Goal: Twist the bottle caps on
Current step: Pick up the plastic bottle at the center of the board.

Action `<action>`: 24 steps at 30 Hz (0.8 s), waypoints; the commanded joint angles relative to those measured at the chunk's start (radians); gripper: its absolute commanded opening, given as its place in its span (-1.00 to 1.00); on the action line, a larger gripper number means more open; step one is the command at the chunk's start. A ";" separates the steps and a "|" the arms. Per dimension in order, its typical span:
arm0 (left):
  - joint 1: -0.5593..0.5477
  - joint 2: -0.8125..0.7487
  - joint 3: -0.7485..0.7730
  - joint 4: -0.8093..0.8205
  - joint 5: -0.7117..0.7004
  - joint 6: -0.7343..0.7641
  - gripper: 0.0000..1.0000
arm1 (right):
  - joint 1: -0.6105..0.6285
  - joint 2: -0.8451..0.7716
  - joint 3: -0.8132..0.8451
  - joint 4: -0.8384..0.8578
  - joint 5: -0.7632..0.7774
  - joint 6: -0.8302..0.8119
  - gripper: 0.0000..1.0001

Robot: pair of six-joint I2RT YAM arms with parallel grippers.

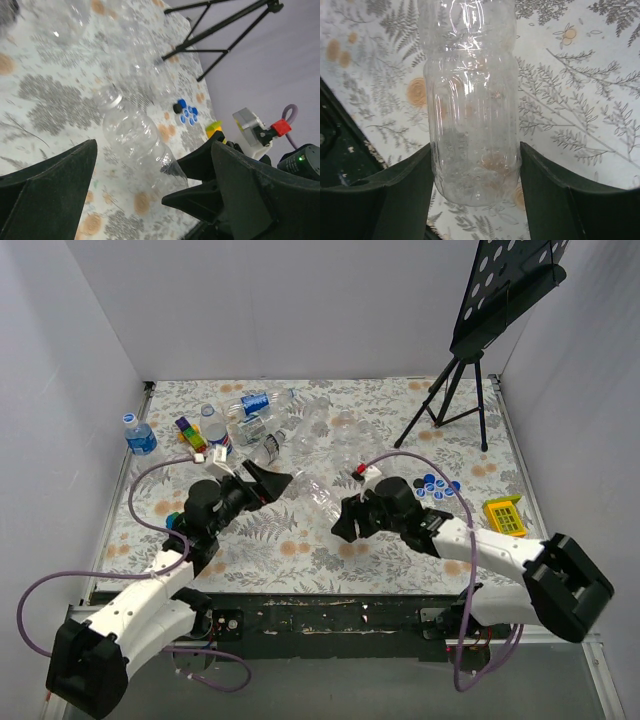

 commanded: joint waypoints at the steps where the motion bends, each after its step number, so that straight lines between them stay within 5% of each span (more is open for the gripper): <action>1: -0.111 -0.016 -0.058 0.141 -0.028 -0.183 0.96 | 0.056 -0.172 -0.123 0.239 0.071 0.235 -0.47; 13: -0.345 0.097 -0.037 0.289 -0.229 -0.162 0.96 | 0.192 -0.385 -0.325 0.531 0.244 0.448 -0.45; 24: -0.409 0.182 -0.023 0.419 -0.247 -0.159 0.95 | 0.225 -0.386 -0.387 0.683 0.229 0.491 -0.49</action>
